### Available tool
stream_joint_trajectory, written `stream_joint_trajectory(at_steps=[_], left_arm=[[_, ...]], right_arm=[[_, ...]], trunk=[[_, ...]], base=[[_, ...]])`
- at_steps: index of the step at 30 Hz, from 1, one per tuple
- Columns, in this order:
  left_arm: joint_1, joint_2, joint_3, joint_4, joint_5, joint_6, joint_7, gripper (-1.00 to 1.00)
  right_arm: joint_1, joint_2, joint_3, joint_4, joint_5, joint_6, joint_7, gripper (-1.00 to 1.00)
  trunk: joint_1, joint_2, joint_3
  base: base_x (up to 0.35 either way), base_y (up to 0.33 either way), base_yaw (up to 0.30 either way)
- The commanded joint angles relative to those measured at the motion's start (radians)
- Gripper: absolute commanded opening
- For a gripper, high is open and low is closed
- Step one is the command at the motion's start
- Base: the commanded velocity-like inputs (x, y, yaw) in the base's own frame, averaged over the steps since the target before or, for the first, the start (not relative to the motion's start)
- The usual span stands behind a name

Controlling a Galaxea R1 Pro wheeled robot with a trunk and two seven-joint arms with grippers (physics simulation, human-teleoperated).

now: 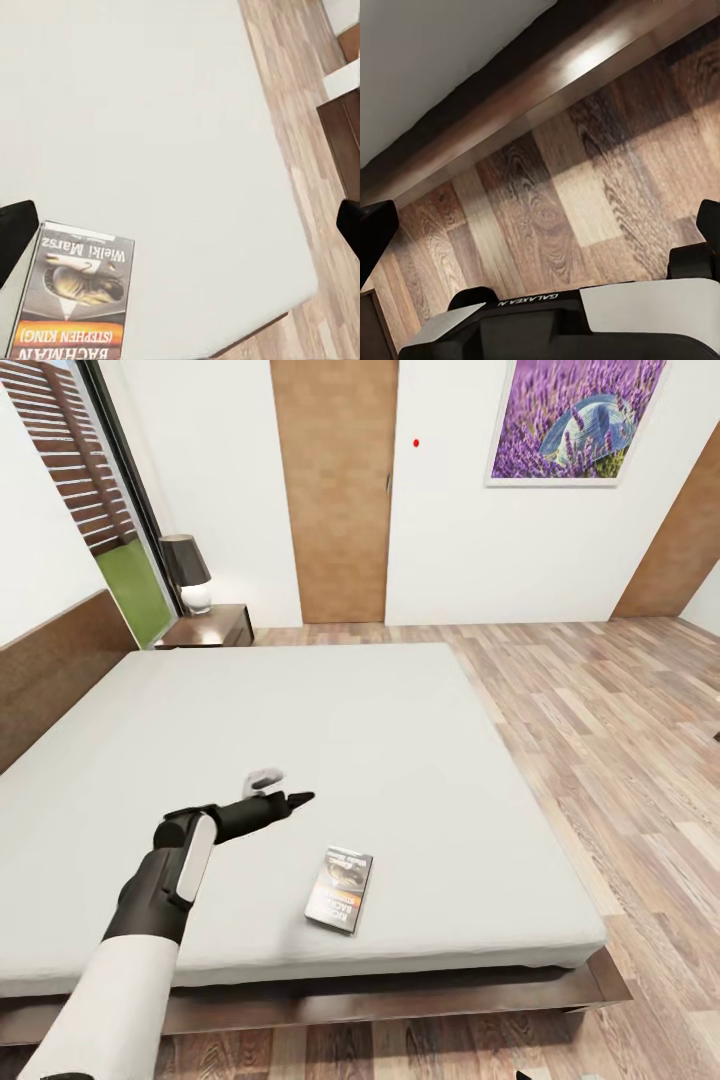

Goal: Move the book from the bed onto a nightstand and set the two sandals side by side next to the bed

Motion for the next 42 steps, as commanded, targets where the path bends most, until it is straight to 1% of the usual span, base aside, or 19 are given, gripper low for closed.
stream_joint_trajectory(at_steps=[1,2,3,4,6,7,8,10,12,17,23,28,30,31,33,42], left_arm=[[-0.005,-0.004,0.022,0.009,0.007,-0.004,0.006,1.00],[-0.006,-0.005,0.033,0.014,0.010,-0.011,0.009,1.00],[-0.007,-0.006,0.061,0.032,0.015,-0.030,0.014,1.00],[-0.008,-0.007,0.077,0.044,0.017,-0.041,0.015,1.00],[-0.006,-0.007,0.138,0.107,0.021,-0.089,0.016,1.00],[-0.006,-0.007,0.151,0.124,0.022,-0.100,0.015,1.00],[-0.005,-0.006,0.174,0.157,0.023,-0.116,0.013,1.00],[-0.003,-0.004,0.207,0.210,0.024,-0.135,-0.004,1.00],[-0.001,-0.004,0.215,0.225,0.024,-0.140,-0.020,1.00],[0.002,-0.007,0.217,0.239,0.021,-0.147,-0.037,1.00],[0.003,-0.008,0.216,0.247,0.020,-0.148,-0.040,1.00],[0.003,-0.009,0.211,0.282,0.017,-0.149,-0.041,1.00],[0.003,-0.010,0.202,0.288,0.018,-0.149,-0.041,1.00],[0.003,-0.010,0.187,0.289,0.018,-0.149,-0.041,1.00],[0.003,-0.010,0.176,0.290,0.018,-0.149,-0.041,1.00],[0.003,-0.019,0.167,0.290,0.019,-0.148,-0.041,1.00]], right_arm=[[-0.001,-0.001,-0.008,0.001,0.008,-0.005,0.003,1.00],[-0.001,-0.001,-0.008,0.001,0.008,-0.005,0.003,1.00],[-0.001,-0.001,-0.008,0.001,0.008,-0.005,0.003,1.00],[-0.001,-0.002,-0.009,0.001,0.008,-0.005,0.003,1.00],[-0.001,-0.002,-0.009,0.001,0.008,-0.005,0.003,1.00],[-0.001,-0.003,-0.009,0.001,0.008,-0.005,0.003,1.00],[-0.001,-0.003,-0.009,0.001,0.008,-0.005,0.003,1.00],[-0.001,-0.003,-0.009,0.001,0.008,-0.005,0.003,1.00],[-0.001,-0.003,-0.009,0.001,0.008,-0.005,0.003,1.00],[-0.001,-0.003,-0.009,0.001,0.008,-0.005,0.003,1.00],[-0.001,-0.003,-0.009,0.001,0.008,-0.004,0.004,1.00],[-0.001,-0.003,-0.009,0.001,0.008,-0.005,0.005,1.00],[-0.001,-0.003,-0.009,0.001,0.008,-0.005,0.005,1.00],[-0.001,-0.003,-0.009,0.001,0.008,-0.004,0.005,1.00],[-0.001,-0.003,-0.009,0.001,0.008,-0.004,0.005,1.00],[-0.001,-0.003,-0.009,0.001,0.008,-0.005,0.005,1.00]], trunk=[[0.000,-0.001,-0.001],[0.000,-0.001,-0.001],[0.000,-0.001,-0.001],[0.000,-0.001,-0.001],[-0.004,0.006,0.002],[-0.008,0.013,0.005],[-0.012,0.020,0.009],[-0.019,0.034,0.015],[-0.027,0.048,0.021],[-0.046,0.083,0.037],[-0.069,0.125,0.056],[-0.088,0.160,0.071],[-0.096,0.174,0.078],[-0.100,0.181,0.081],[-0.107,0.195,0.087],[-0.107,0.195,0.087]], base=[[0.000,0.000,0.000],[0.000,0.000,0.000],[0.000,0.000,0.000],[0.000,0.000,0.000],[0.000,0.000,0.000],[0.000,0.000,0.000],[0.000,0.000,0.000],[0.000,0.000,0.000],[0.000,0.000,0.000],[0.000,0.000,0.000],[0.000,0.000,0.000],[0.000,0.000,0.000],[0.000,0.000,0.000],[0.000,0.000,0.000],[0.000,0.000,0.000],[0.000,0.000,0.000]])
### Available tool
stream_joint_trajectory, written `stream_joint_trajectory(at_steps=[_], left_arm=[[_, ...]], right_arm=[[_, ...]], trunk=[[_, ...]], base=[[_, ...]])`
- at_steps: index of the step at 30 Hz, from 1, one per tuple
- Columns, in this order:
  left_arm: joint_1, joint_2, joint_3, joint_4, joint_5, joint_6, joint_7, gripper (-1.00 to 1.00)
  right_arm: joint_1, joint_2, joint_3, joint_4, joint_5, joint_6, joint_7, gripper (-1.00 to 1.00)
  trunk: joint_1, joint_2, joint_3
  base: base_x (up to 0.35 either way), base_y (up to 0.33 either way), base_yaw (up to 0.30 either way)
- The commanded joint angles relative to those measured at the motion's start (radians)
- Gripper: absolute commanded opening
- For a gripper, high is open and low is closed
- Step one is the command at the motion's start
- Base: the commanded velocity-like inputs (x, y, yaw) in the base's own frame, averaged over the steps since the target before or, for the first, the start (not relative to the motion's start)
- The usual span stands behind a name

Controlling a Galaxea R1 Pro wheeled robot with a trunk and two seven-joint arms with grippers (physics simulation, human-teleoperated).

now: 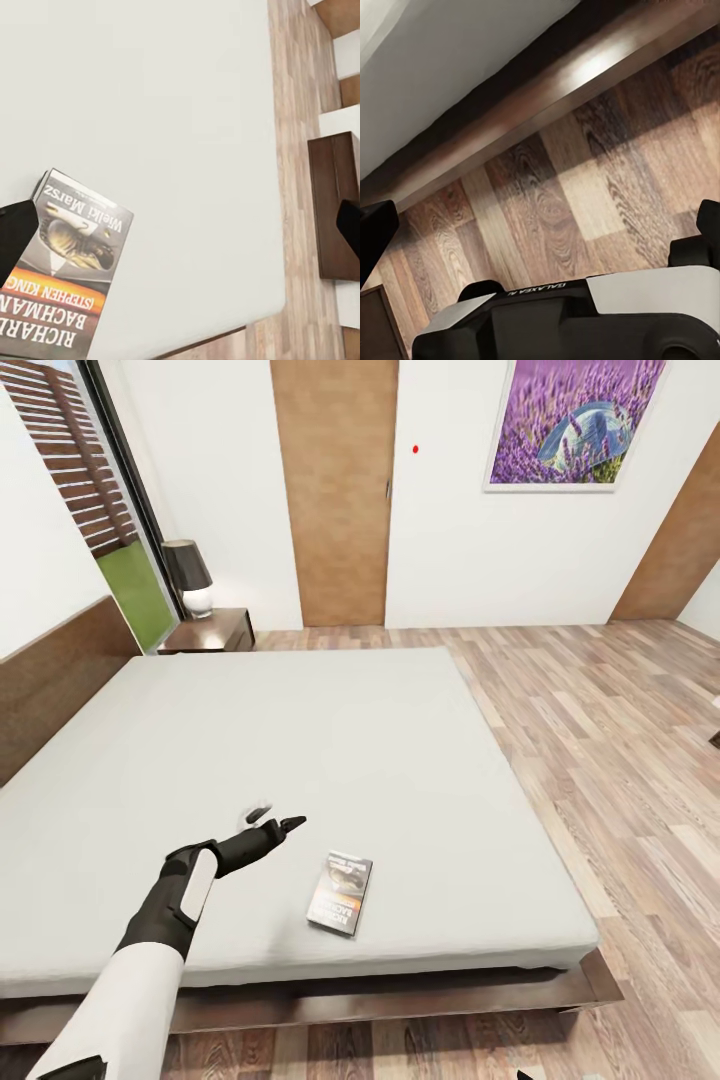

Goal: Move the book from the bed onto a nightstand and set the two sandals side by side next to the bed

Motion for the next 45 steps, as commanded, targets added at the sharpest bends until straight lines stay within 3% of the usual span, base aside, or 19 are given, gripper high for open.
stream_joint_trajectory(at_steps=[1,26,29,31,32,34,37,40,45], left_arm=[[-0.001,-0.002,0.004,0.000,0.002,0.007,-0.003,1.00],[-0.001,-0.015,0.004,0.000,0.004,0.007,-0.004,1.00],[-0.001,-0.015,0.004,0.000,0.004,0.007,-0.004,1.00],[-0.001,-0.015,0.004,0.000,0.004,0.007,-0.004,1.00],[-0.001,-0.015,0.004,0.000,0.004,0.007,-0.003,1.00],[-0.001,-0.015,0.004,0.000,0.004,0.007,-0.003,1.00],[-0.001,-0.015,0.004,0.000,0.004,0.007,-0.004,1.00],[-0.001,-0.015,0.004,0.000,0.005,0.007,-0.004,1.00],[-0.001,-0.019,0.004,0.000,0.005,0.007,-0.004,1.00]], right_arm=[[-0.001,0.000,-0.008,0.002,0.008,-0.005,0.003,1.00],[-0.001,-0.005,-0.011,0.002,0.007,0.000,0.007,1.00],[-0.001,-0.073,-0.012,0.002,0.005,0.004,0.011,1.00],[-0.001,-0.151,-0.013,0.003,-0.004,0.006,0.014,1.00],[-0.001,-0.169,-0.014,0.003,-0.009,0.006,0.014,1.00],[-0.001,-0.242,-0.014,0.003,-0.053,0.007,0.015,1.00],[-0.001,-0.282,-0.014,0.003,-0.116,0.007,0.016,1.00],[-0.001,-0.298,-0.014,0.003,-0.151,0.007,0.023,1.00],[-0.001,-0.304,-0.014,0.003,-0.165,0.006,0.026,1.00]], trunk=[[0.000,-0.001,-0.001],[0.000,-0.001,-0.037],[0.000,-0.001,-0.041],[0.000,-0.001,-0.045],[0.000,-0.001,-0.046],[0.000,-0.001,-0.049],[0.000,-0.001,-0.054],[0.000,-0.001,-0.059],[0.000,-0.001,-0.067]], base=[[0.000,0.000,0.000],[0.000,0.000,0.000],[0.000,0.000,0.000],[0.000,0.000,0.000],[0.000,0.000,0.000],[0.000,0.000,0.000],[0.000,0.000,0.000],[0.000,0.000,0.000],[0.000,0.000,0.000]])
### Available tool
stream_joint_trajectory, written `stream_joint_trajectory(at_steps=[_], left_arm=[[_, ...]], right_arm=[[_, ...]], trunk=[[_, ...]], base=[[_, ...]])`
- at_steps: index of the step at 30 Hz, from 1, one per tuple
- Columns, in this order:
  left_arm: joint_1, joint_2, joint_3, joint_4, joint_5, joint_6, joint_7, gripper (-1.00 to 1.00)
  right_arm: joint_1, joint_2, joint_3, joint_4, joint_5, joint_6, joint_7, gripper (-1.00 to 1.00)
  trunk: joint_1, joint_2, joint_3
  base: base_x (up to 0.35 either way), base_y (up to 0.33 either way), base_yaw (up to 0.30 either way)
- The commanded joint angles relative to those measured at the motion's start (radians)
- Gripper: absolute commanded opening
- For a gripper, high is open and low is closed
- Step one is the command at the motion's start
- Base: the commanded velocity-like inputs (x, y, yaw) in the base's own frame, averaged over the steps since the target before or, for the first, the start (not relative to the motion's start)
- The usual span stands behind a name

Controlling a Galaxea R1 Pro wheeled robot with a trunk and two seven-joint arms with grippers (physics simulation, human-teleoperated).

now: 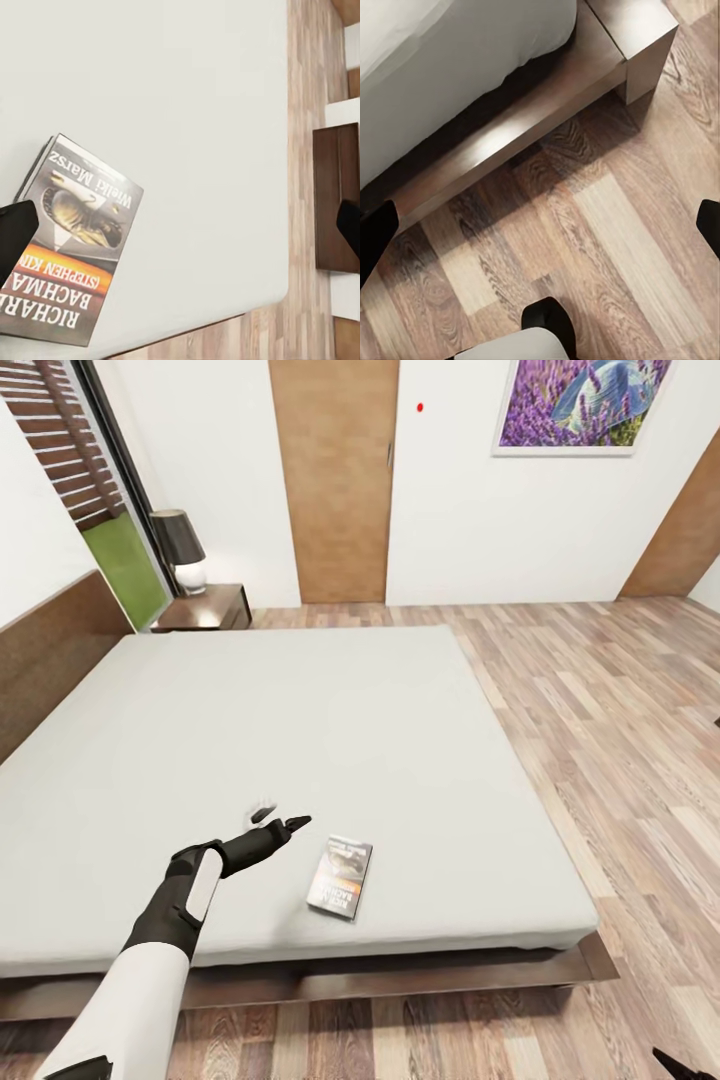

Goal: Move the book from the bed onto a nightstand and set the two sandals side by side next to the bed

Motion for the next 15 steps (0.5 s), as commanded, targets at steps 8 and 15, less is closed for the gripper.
stream_joint_trajectory(at_steps=[8,15], left_arm=[[-0.001,-0.010,0.005,0.000,0.002,0.007,-0.003,1.00],[-0.001,-0.011,0.004,0.022,0.001,0.007,-0.003,1.00]], right_arm=[[-0.001,-0.001,-0.007,0.001,0.008,-0.007,0.002,1.00],[-0.001,-0.001,-0.006,-0.004,0.014,-0.005,0.024,1.00]], trunk=[[0.000,-0.001,-0.013],[0.000,-0.001,-0.024]], base=[[0.000,0.000,0.000],[0.000,0.000,0.000]])
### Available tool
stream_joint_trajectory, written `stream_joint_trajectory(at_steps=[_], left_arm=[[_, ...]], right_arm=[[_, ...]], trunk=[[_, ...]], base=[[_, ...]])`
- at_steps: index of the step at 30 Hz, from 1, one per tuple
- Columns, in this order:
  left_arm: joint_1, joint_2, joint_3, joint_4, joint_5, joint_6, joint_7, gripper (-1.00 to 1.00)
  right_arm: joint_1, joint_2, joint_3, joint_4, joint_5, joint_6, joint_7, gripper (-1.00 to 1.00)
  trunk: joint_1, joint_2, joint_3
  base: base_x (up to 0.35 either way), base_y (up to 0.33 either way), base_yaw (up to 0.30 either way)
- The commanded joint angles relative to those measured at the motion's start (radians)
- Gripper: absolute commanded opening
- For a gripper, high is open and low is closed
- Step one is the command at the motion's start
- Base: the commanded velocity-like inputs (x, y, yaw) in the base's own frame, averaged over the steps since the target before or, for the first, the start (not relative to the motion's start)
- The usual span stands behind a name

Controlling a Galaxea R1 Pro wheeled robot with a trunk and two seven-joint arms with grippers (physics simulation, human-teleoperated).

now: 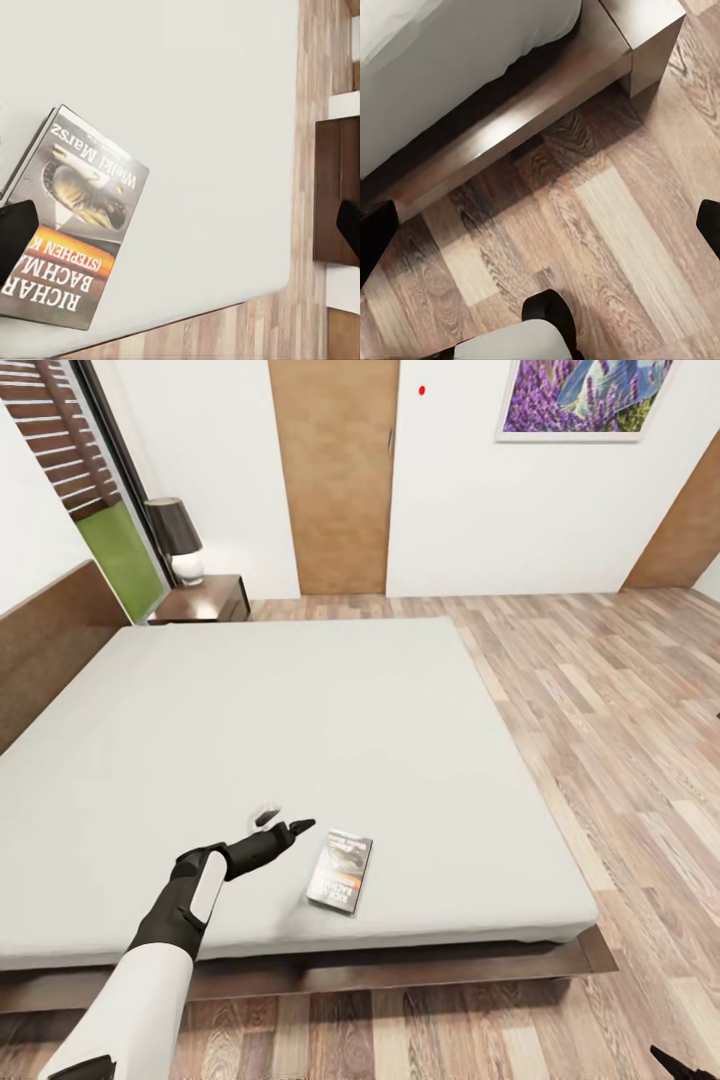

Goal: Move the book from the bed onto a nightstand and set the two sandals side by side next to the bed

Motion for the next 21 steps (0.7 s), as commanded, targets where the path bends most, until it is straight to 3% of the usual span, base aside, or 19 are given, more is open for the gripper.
stream_joint_trajectory(at_steps=[1,4,7,13,21], left_arm=[[-0.001,-0.001,0.004,0.002,0.002,0.007,-0.003,1.00],[-0.001,-0.001,0.004,0.005,0.002,0.006,-0.003,1.00],[-0.001,-0.003,0.004,0.006,0.002,0.006,-0.003,1.00],[-0.001,-0.009,0.004,0.006,0.002,0.006,-0.003,1.00],[-0.001,-0.016,0.004,0.006,0.002,0.006,-0.003,1.00]], right_arm=[[-0.001,0.000,-0.008,0.000,0.009,-0.005,0.035,1.00],[-0.001,0.000,-0.011,-0.006,0.010,0.001,0.169,1.00],[-0.002,0.000,-0.008,-0.017,0.012,0.041,0.231,1.00],[-0.002,0.002,-0.002,-0.128,0.014,0.111,0.252,1.00],[-0.002,0.008,0.003,-0.161,0.029,0.110,0.245,1.00]], trunk=[[0.000,-0.001,-0.002],[0.000,-0.001,-0.007],[0.000,-0.001,-0.012],[0.000,-0.001,-0.021],[0.000,-0.001,-0.034]], base=[[0.000,0.000,0.000],[0.000,0.000,0.000],[0.000,0.000,0.000],[0.000,0.000,0.000],[0.000,0.000,0.000]])
